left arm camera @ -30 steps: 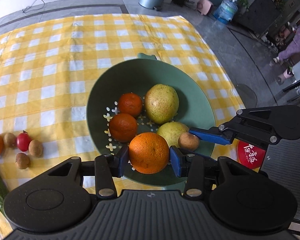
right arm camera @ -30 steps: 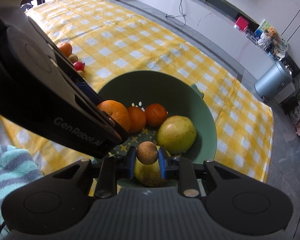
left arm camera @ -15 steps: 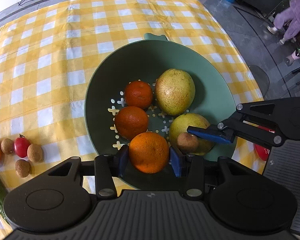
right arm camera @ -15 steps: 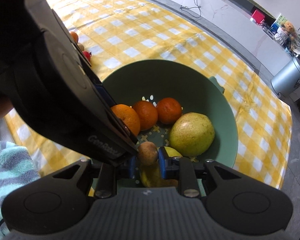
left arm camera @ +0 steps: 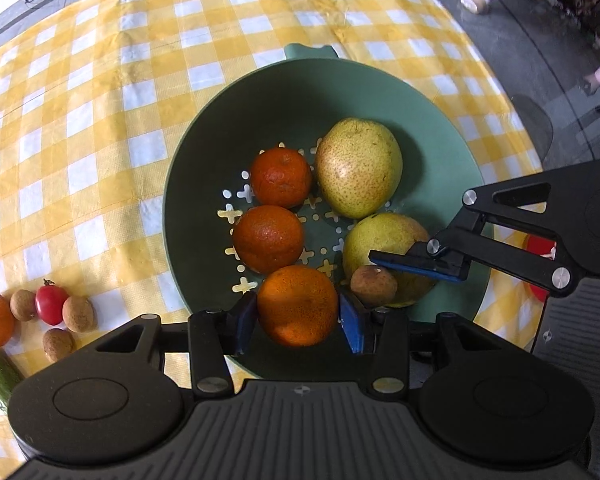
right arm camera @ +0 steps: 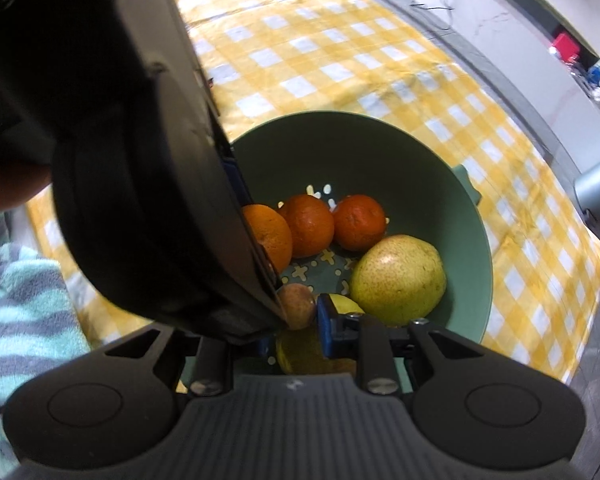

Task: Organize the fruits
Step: 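Open the left gripper to drop the orange while the right releases the kiwi into the colander, then move both grippers back from the colander toward the loose fruit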

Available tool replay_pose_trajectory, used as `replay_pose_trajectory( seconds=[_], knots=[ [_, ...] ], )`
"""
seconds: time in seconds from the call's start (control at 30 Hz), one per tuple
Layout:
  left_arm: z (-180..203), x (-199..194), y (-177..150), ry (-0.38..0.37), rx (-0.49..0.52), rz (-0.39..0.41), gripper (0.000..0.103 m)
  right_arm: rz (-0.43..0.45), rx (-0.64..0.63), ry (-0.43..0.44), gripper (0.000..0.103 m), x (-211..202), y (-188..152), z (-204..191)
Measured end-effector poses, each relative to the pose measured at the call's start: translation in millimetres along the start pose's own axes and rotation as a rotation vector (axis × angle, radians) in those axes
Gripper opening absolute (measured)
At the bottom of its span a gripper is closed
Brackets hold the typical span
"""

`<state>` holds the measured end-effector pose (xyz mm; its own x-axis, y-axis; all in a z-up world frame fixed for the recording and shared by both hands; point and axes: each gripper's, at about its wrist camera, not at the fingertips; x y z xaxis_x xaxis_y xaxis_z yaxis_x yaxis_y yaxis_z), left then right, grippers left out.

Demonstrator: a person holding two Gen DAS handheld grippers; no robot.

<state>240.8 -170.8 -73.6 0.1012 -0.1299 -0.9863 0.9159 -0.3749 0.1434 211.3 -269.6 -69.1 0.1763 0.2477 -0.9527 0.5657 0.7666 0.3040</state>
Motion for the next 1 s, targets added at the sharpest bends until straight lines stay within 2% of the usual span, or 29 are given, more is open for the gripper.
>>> replay_pose_trajectory(
  seconds=[0.23, 0.53, 0.67, 0.73, 0.87, 1.0],
  knots=[
    [2, 13, 14, -0.006, 0.038, -0.086, 0.052, -0.065, -0.076, 0.017, 0.019, 7, 7, -3],
    [9, 21, 27, 0.007, 0.062, -0.145, 0.055, -0.066, -0.085, 0.041, 0.023, 5, 7, -2],
    [10, 23, 28, 0.017, 0.077, -0.15, 0.061, -0.068, -0.083, 0.035, 0.026, 3, 7, 0],
    [12, 22, 27, 0.028, 0.088, -0.138, 0.069, -0.072, -0.082, 0.029, 0.037, 3, 8, -2],
    [13, 22, 27, -0.008, 0.096, -0.135, 0.084, -0.068, -0.084, 0.032, 0.042, 2, 11, -5],
    [14, 22, 26, -0.014, 0.09, -0.136, 0.086, -0.063, -0.084, 0.02, 0.043, -2, 14, -6]
  ],
)
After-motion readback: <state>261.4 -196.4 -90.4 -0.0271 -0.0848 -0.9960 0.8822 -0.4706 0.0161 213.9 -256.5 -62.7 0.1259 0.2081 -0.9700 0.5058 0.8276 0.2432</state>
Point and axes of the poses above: each gripper's, at about its wrist camera, not at the fingertips, and x roughly the way its jaws point, z to its right, y to its top, and after that the axes turned 6 degrees about y, right-handed
